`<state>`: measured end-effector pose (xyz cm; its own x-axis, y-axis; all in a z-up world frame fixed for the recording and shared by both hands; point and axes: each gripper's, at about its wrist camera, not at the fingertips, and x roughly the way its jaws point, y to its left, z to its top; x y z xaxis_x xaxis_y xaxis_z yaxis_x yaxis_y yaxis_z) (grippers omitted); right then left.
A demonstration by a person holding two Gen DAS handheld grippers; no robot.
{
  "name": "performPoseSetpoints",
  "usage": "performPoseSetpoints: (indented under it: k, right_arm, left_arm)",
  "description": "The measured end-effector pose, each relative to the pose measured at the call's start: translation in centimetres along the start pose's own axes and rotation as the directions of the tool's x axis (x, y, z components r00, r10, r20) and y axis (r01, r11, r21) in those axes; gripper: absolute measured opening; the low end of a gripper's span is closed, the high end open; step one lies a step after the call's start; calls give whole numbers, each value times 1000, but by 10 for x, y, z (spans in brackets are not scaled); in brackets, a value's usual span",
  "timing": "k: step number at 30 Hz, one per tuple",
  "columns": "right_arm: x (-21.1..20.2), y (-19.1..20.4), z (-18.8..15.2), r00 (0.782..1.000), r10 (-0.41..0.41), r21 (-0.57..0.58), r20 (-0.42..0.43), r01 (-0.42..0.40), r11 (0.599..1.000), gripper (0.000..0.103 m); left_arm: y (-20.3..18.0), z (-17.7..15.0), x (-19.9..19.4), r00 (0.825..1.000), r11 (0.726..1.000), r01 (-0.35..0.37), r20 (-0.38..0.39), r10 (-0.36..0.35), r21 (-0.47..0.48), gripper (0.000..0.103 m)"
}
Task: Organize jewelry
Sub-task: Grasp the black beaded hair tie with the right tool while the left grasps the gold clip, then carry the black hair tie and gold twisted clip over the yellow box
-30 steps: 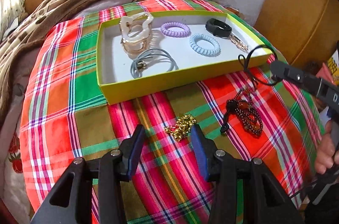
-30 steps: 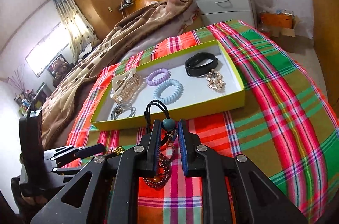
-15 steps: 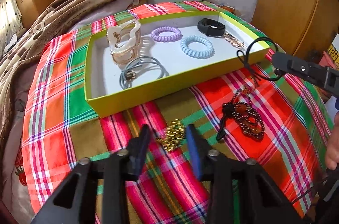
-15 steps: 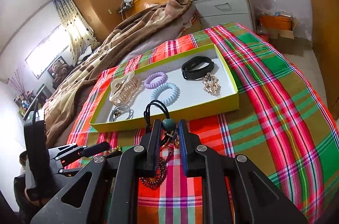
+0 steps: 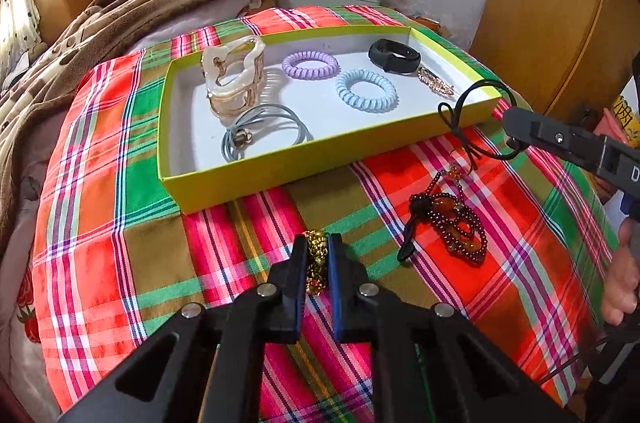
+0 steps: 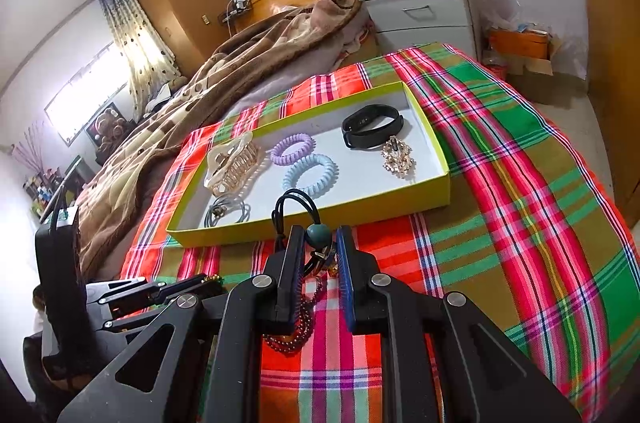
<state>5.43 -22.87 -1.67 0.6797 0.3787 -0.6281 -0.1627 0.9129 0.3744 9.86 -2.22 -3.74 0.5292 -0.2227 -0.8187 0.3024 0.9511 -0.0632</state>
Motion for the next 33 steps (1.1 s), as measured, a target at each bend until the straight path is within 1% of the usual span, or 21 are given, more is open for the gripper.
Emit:
performPoseSetpoints:
  k: [6,9,25,33]
  right_arm:
    - [0,2,0,1000,-5,-4,0,5,1000,16]
    - [-2,3,1,1000,-8,-7,5,8,1000,16]
    - [-13,12,14,999,-11,-33,38,12,999,16]
    - [-12,14,30,998,-11,-49,54,13,999,16]
  left_arm:
    - [4,-1,-2,999,999,35,2,-35,-33,10]
    - [6,0,-6,999,999,35,13,-34,-39,10]
    - [14,15,-43,993,998,47,114,-41,-48,10]
    - [20,31,-61,982,994,101,166,-92,-51,10]
